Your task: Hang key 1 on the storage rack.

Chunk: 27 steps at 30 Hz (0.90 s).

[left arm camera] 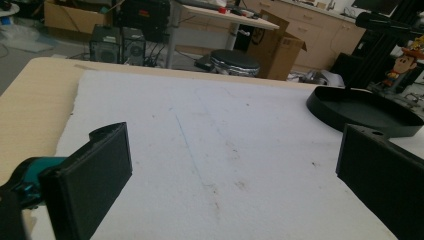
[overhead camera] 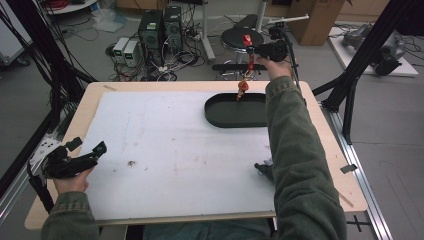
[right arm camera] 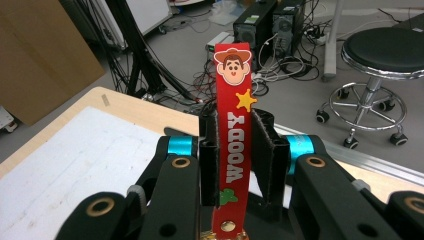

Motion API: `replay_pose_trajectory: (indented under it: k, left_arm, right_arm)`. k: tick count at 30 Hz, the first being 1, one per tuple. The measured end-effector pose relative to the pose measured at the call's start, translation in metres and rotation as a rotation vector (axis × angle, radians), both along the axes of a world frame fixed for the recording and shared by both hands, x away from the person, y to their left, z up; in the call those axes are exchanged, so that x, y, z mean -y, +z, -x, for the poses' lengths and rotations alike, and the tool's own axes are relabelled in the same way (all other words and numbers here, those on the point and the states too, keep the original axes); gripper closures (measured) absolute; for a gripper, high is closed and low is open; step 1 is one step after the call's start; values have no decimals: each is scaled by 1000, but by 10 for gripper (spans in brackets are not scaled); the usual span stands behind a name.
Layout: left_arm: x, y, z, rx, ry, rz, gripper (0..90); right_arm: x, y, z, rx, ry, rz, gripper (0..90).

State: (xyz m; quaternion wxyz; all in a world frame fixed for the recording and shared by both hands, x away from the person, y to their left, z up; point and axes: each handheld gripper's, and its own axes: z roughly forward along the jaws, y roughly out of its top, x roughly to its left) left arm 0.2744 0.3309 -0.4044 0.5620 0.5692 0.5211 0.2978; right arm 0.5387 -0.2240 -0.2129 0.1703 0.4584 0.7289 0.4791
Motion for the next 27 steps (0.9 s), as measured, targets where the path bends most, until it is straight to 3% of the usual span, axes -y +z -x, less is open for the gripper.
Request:
replay_pose_trajectory:
  k: [8, 12, 21, 27]
  left_arm:
    - [-4, 0, 3, -1, 8, 3, 18]
    - [-4, 0, 4, -3, 9, 1, 18]
    - [-3, 0, 4, -3, 6, -1, 18]
    - [-3, 0, 3, 1, 3, 5, 18]
  right_arm:
    - [-9, -6, -14, -13, -6, 4, 751]
    - [-8, -11, -19, -31, -9, -25, 751]
    - [-18, -18, -29, -29, -20, -5, 751]
    - [-22, -26, -35, -30, -20, -25, 751]
